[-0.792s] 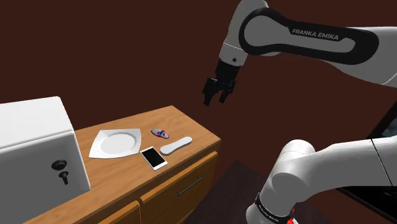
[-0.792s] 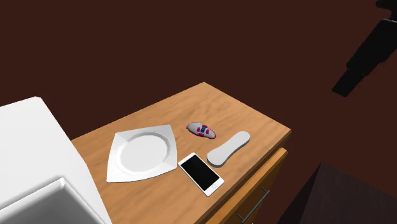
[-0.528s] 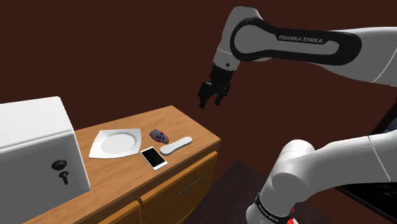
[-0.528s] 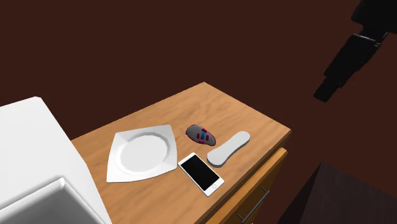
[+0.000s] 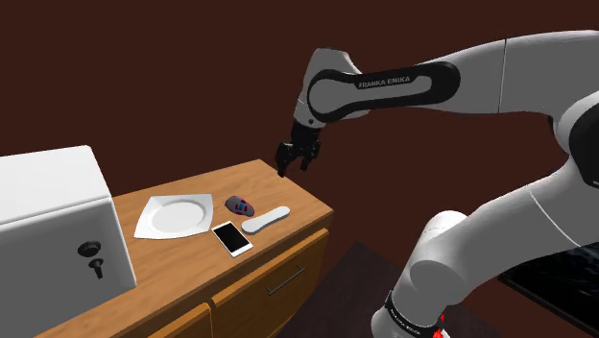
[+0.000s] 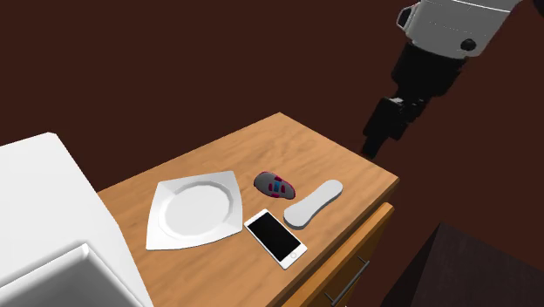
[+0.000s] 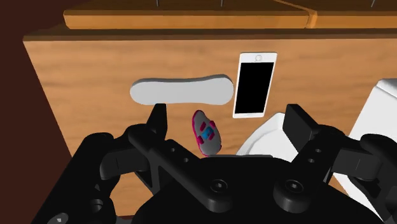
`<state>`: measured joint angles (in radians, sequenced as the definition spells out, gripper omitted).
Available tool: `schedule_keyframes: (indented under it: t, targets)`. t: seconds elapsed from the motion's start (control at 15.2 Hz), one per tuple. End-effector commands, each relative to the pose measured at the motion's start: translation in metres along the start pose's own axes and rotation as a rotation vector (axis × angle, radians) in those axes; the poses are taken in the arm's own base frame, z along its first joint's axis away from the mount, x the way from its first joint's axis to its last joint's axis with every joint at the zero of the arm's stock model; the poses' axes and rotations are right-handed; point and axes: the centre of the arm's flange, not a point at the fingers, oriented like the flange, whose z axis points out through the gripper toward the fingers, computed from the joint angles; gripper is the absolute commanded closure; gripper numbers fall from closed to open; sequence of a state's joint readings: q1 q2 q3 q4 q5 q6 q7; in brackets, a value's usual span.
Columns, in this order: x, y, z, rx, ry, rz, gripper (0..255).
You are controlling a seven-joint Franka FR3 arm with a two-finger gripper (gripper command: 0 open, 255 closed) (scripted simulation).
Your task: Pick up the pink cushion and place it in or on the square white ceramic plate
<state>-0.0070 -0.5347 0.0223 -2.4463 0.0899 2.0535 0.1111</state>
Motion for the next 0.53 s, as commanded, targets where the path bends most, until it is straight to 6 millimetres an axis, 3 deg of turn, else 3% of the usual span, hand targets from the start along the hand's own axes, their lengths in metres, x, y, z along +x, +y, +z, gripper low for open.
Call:
schedule_keyframes:
  t: [0.0,0.46]
  targets:
    - [0.015,0.000,0.020,-0.003,0.003,-0.003,0]
    - [0.071,0.001,0.092,-0.015,0.009,-0.013,0]
